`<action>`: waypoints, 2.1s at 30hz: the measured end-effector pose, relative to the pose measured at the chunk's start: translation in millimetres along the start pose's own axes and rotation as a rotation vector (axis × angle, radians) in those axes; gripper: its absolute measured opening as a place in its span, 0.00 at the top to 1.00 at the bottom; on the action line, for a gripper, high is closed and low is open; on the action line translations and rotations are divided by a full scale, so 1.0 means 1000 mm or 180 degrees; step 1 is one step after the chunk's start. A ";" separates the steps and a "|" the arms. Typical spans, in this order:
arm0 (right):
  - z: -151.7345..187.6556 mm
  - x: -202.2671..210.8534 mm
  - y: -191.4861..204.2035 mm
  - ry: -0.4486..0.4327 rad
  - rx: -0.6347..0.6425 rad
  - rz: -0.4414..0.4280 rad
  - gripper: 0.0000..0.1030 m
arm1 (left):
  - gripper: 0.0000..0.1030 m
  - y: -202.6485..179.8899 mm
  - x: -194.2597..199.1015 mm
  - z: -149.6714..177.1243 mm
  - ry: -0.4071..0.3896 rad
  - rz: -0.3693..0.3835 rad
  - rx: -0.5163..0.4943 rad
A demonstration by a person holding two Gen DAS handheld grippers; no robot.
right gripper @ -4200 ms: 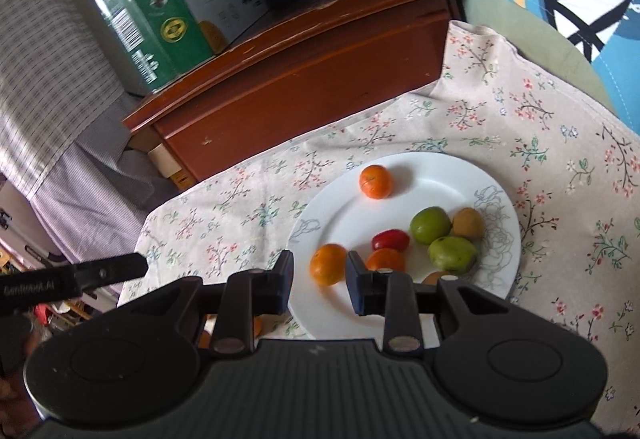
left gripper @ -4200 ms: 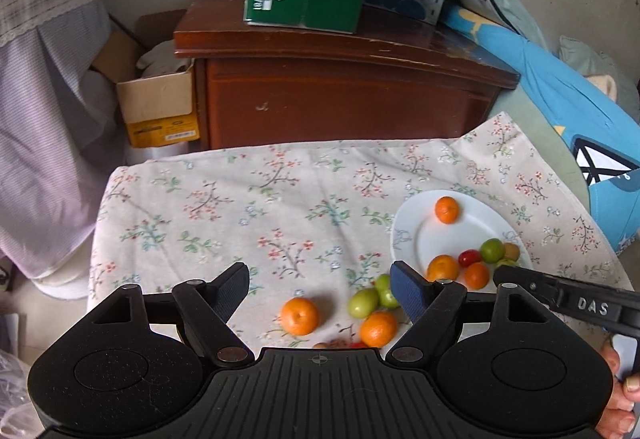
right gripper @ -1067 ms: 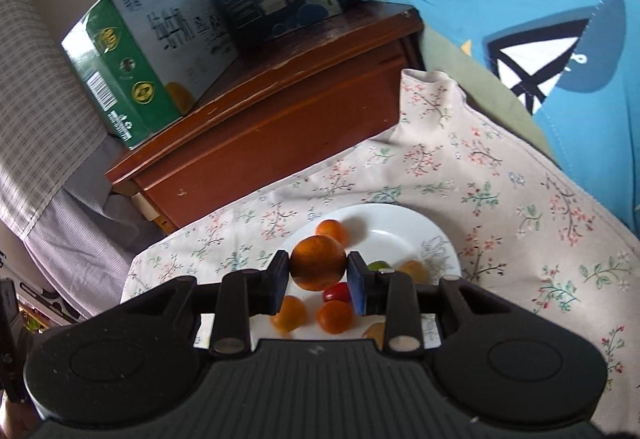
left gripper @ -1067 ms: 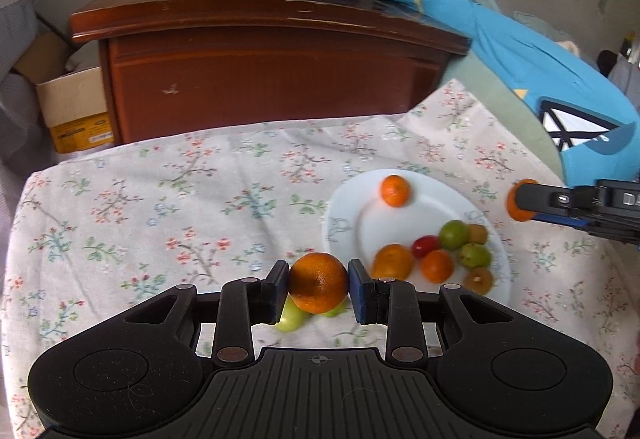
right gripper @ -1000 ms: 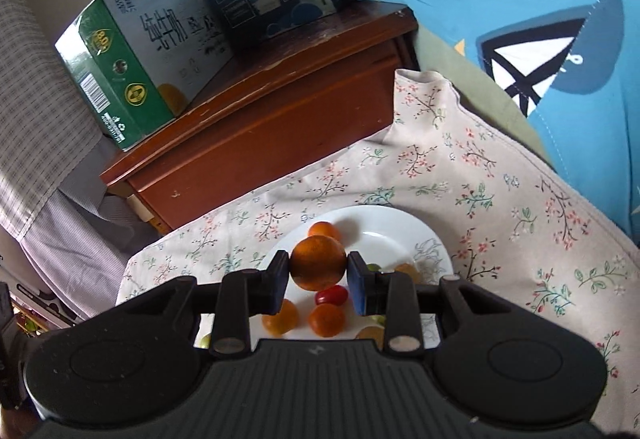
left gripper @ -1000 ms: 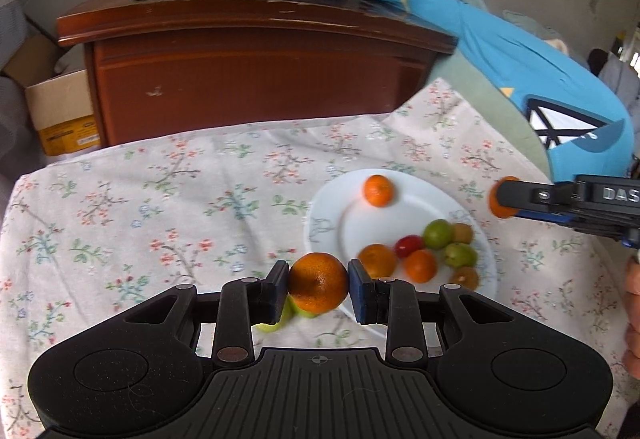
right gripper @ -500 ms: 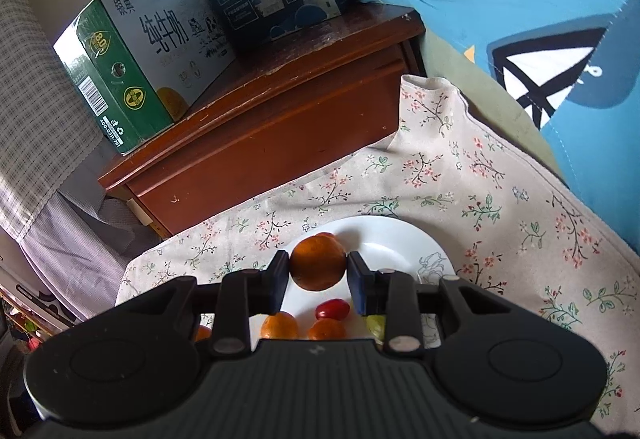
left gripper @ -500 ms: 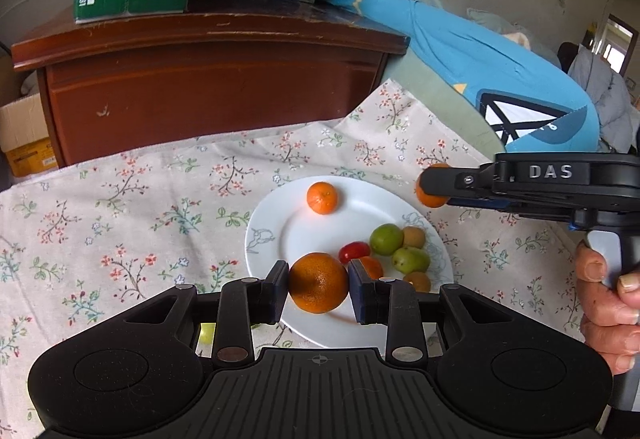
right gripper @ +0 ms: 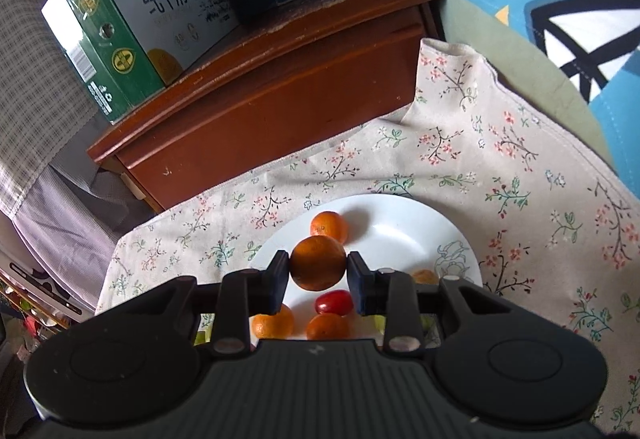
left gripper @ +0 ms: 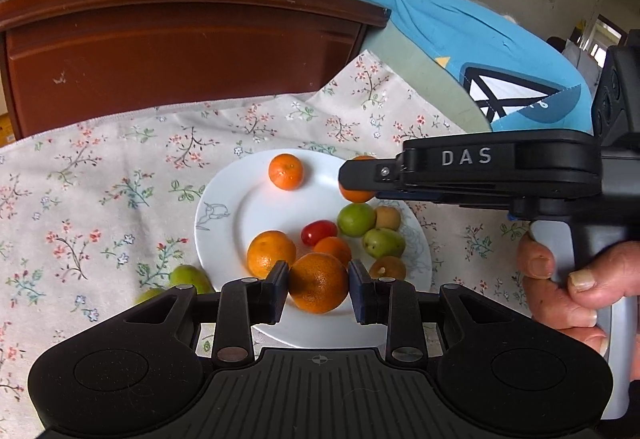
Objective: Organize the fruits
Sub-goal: 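Carry the tangerine in the left tool to the plate while the right tool carries its tangerine, then open both tools to release the tangerines onto the plate, then withdraw both tools from the plate toward the remaining fruit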
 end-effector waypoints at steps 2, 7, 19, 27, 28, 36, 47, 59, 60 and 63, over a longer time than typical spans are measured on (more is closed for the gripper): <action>0.001 -0.006 -0.001 0.0036 0.0012 0.0012 0.69 | 0.72 0.001 -0.004 0.000 0.0018 0.0022 0.0028; 0.004 -0.021 -0.005 0.0111 0.0000 0.0092 0.69 | 0.71 0.001 -0.008 0.002 0.0046 0.0058 0.0047; 0.000 -0.022 -0.004 0.0017 -0.0035 0.0072 0.66 | 0.37 -0.006 0.003 -0.006 -0.0067 -0.0092 -0.0046; 0.003 -0.020 0.000 0.0037 0.0005 0.0070 0.65 | 0.21 -0.001 0.013 -0.008 -0.0013 -0.0297 -0.0057; 0.003 -0.019 0.000 0.0039 0.0008 0.0072 0.65 | 0.20 0.000 0.015 -0.008 0.0012 -0.0336 -0.0070; 0.007 -0.009 0.001 0.0026 0.0011 0.0061 0.65 | 0.15 0.006 0.035 -0.004 0.0112 -0.0566 -0.0154; 0.025 0.009 0.016 0.0008 0.0147 0.0011 0.62 | 0.15 0.046 0.097 -0.005 0.0002 -0.0974 0.0089; 0.066 0.022 0.038 0.0155 0.0243 -0.0198 0.62 | 0.15 0.088 0.128 0.008 -0.0038 -0.1247 0.0552; 0.070 0.021 0.040 0.0186 0.0262 -0.0219 0.62 | 0.15 0.089 0.128 0.010 -0.0025 -0.1257 0.0557; 0.084 0.017 0.049 0.0287 0.0369 -0.0269 0.62 | 0.15 0.094 0.125 0.016 0.0057 -0.1247 0.0611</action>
Point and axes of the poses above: each gripper's, at about its wrist camera, not at the fingertips, and x roughly against the way its jaws point, y to its left, z to its underside, the point moved 3 cm from there along -x, roughly the way its jaws point, and after that the axes turned 12 degrees about -x, right-handed, at the moved point
